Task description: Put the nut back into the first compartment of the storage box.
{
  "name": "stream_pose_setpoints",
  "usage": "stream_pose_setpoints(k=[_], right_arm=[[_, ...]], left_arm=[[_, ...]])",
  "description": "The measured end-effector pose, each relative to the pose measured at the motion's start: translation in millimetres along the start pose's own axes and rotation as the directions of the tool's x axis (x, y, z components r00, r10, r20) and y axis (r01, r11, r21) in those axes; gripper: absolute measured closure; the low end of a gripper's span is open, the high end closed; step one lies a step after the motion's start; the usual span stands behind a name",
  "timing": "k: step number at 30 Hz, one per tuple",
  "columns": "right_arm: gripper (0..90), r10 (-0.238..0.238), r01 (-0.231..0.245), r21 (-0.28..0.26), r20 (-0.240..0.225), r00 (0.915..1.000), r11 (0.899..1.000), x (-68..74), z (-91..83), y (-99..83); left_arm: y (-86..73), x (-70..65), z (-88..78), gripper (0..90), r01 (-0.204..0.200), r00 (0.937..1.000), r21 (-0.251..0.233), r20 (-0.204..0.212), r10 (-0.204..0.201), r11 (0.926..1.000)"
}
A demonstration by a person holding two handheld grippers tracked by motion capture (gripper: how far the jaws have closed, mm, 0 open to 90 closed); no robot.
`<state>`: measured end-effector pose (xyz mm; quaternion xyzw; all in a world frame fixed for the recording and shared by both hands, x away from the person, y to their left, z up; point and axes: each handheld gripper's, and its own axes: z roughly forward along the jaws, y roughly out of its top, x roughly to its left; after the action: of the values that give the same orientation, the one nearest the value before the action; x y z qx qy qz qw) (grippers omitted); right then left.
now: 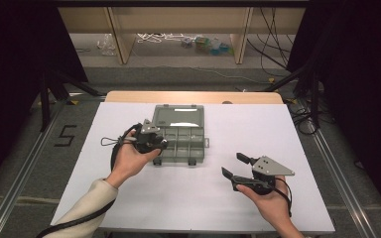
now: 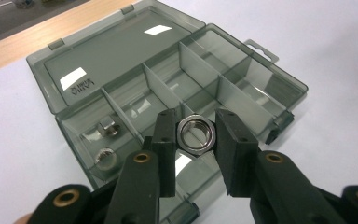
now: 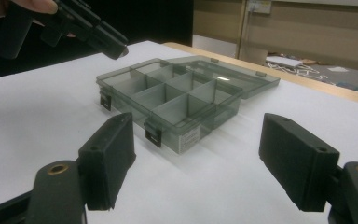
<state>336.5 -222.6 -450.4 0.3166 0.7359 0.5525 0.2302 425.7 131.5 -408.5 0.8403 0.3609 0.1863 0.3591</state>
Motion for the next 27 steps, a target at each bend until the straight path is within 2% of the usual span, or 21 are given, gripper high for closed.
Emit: stream_pose_setpoints(k=[1,2,3,4,5,6,7,9,10,11,12,13,18,19,20,23,27], right_arm=[[27.4,0.012,-0.012,0.007,-0.003,0.9999,1.000,0.6,-0.5,0.1],[27.4,-0.003,0.004,-0.004,0.008,1.0000,1.000,-0.5,-0.3,0.2],[27.4,-0.005,0.005,-0.004,0.003,1.0000,1.000,-0.9,-0.4,0.3],[27.4,-0.003,0.003,-0.006,0.001,1.0000,1.000,-1.2,-0.3,0.3],[27.4,0.010,-0.010,0.004,0.004,0.9999,1.000,-0.2,-0.8,0.3],[27.4,0.016,-0.016,0.009,0.002,0.9999,1.000,0.2,-1.0,0.3],[27.4,0.004,-0.004,0.002,0.005,1.0000,1.000,-0.4,-0.7,0.2],[27.4,-0.003,0.003,-0.004,0.006,1.0000,1.000,-0.8,-0.1,0.1],[27.4,-0.003,0.003,-0.001,0.004,1.0000,1.000,-0.6,-0.2,0.1],[27.4,-0.003,0.003,-0.002,0.002,1.0000,1.000,-0.6,-0.1,0.0],[27.4,0.003,-0.003,0.004,0.000,1.0000,1.000,-0.2,-0.1,-0.1],[27.4,0.013,-0.013,0.011,-0.002,0.9999,1.000,0.4,-0.2,-0.2],[27.4,0.014,-0.014,0.011,-0.003,0.9999,1.000,0.6,-0.3,-0.1],[27.4,0.018,-0.018,-0.006,-0.014,0.9997,1.000,0.6,0.9,-0.5],[27.4,-0.006,0.006,-0.004,0.003,1.0000,1.000,-0.6,0.1,0.1],[27.4,0.015,-0.015,0.011,0.004,0.9999,1.000,0.0,-1.0,0.0],[27.4,0.018,-0.018,0.011,0.000,0.9998,1.000,0.3,-0.6,-0.2]], left_arm=[[1.4,1.9,0.2,70.3,-0.001,1.0000,-0.002,-0.006,0.001,1.0000],[2.1,3.1,0.4,70.3,-0.001,1.0000,0.000,-0.007,0.001,1.0000],[3.0,4.2,2.2,70.3,0.025,0.9997,-0.015,-0.007,-0.025,0.9996],[3.9,7.1,1.4,70.3,0.006,0.9999,0.001,-0.014,-0.006,1.0000],[4.3,8.2,1.8,70.3,0.008,0.9998,-0.001,-0.018,-0.008,1.0000],[4.7,8.7,3.2,70.3,0.026,0.9994,-0.011,-0.022,-0.026,0.9996],[5.2,11.9,3.2,70.3,0.014,0.9997,0.005,-0.021,-0.014,0.9999],[5.1,13.1,5.5,70.3,0.032,0.9989,-0.006,-0.036,-0.032,0.9995],[5.2,15.4,5.4,70.3,0.016,0.9991,0.008,-0.040,-0.015,0.9998],[5.1,16.0,7.0,70.3,0.035,0.9983,-0.004,-0.046,-0.035,0.9994],[5.2,17.3,7.0,70.3,0.031,0.9983,-0.002,-0.050,-0.031,0.9995],[5.4,18.2,7.5,70.3,0.045,0.9978,-0.008,-0.048,-0.045,0.9989],[7.8,23.1,9.4,70.3,0.059,0.9960,-0.011,-0.067,-0.059,0.9982],[8.3,24.4,9.1,70.3,0.052,0.9966,-0.003,-0.063,-0.052,0.9986],[8.3,24.1,10.6,70.3,0.062,0.9951,-0.019,-0.076,-0.063,0.9979],[8.7,27.4,11.1,70.3,0.062,0.9946,-0.009,-0.082,-0.063,0.9980],[7.8,31.3,15.9,70.3,0.074,0.9933,-0.006,-0.089,-0.074,0.9972]])
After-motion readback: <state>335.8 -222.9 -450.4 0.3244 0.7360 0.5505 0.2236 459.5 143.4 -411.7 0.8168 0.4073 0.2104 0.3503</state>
